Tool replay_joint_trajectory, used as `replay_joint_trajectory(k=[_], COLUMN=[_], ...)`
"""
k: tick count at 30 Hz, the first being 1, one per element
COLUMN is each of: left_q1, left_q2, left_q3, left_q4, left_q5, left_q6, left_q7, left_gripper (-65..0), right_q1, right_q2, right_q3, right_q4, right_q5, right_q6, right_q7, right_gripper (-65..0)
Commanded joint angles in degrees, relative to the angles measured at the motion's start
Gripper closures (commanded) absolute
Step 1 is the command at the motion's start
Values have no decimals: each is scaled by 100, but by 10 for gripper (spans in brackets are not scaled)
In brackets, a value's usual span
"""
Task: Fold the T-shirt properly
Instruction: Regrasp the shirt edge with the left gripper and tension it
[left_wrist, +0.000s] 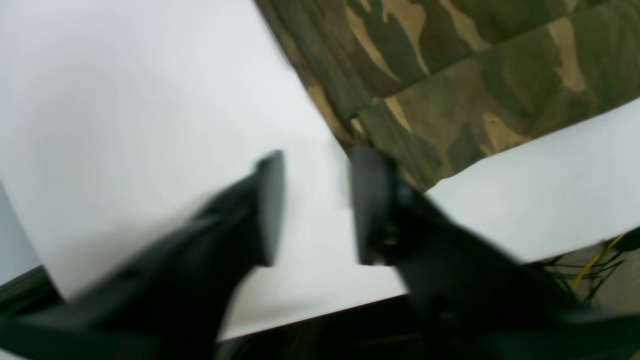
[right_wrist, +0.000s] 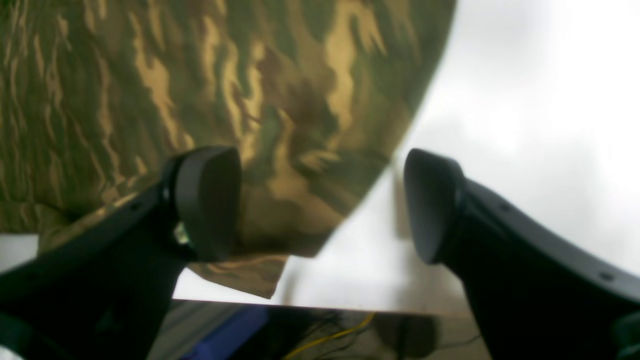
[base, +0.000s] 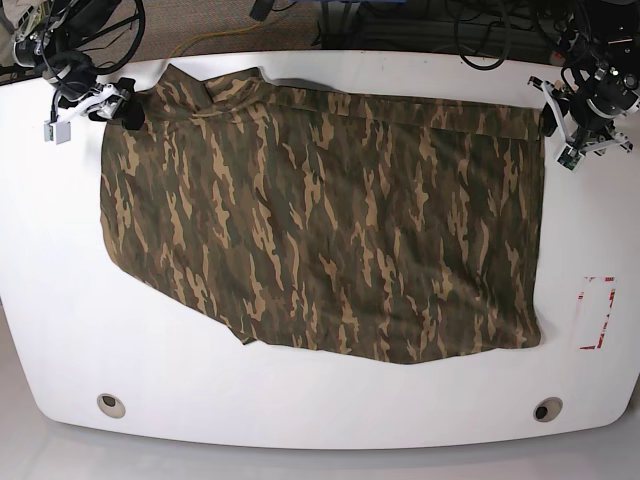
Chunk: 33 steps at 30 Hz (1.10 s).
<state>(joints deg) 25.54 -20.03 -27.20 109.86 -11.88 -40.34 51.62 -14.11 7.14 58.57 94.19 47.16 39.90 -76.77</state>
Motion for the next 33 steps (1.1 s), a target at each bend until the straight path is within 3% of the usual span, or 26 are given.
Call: replay_joint_trajectory(k=[1, 5, 12, 16, 21, 23, 28, 33], left_q1=[-9, 26, -220, -422, -747, -827, -862, -1046], left_q2=[-76, -120, -85, -76, -85, -102, -76, 302], left_q3=[-54, -71, -730, -1082, -1319, -1372, -1381, -1372], left_q4=[86, 86, 77, -160, -1048, -1452, -1971, -2068], left_q5=[-425, -1120, -2491, -3080, -3089, -3098, -3107, -3071], left_q6=[34, 34, 34, 34, 34, 34, 34, 34], left_q7=[-58, 21, 1120, 1507, 1656, 1665, 1665, 1665], left_gripper=[-286, -325, -332, -332, -333, -354, -483, -493], right_q1=[35, 35, 202, 334, 475, 475, 475, 466], right_q2=[64, 47, -103, -138, -138, -129, -129, -129], right_q3=[47, 20, -94, -129, -138, -147, -147, -147], right_q4=[-140, -334, -562, -562, -562, -562, -562, -562], right_q5=[142, 150, 106, 98, 98, 98, 98, 98], right_q6=[10, 10, 10, 10, 10, 10, 10, 10], right_q7=[33, 25, 60, 60, 60, 60, 60, 60], right_gripper=[-490, -490, -484, -409, -323, -319, -314, -314])
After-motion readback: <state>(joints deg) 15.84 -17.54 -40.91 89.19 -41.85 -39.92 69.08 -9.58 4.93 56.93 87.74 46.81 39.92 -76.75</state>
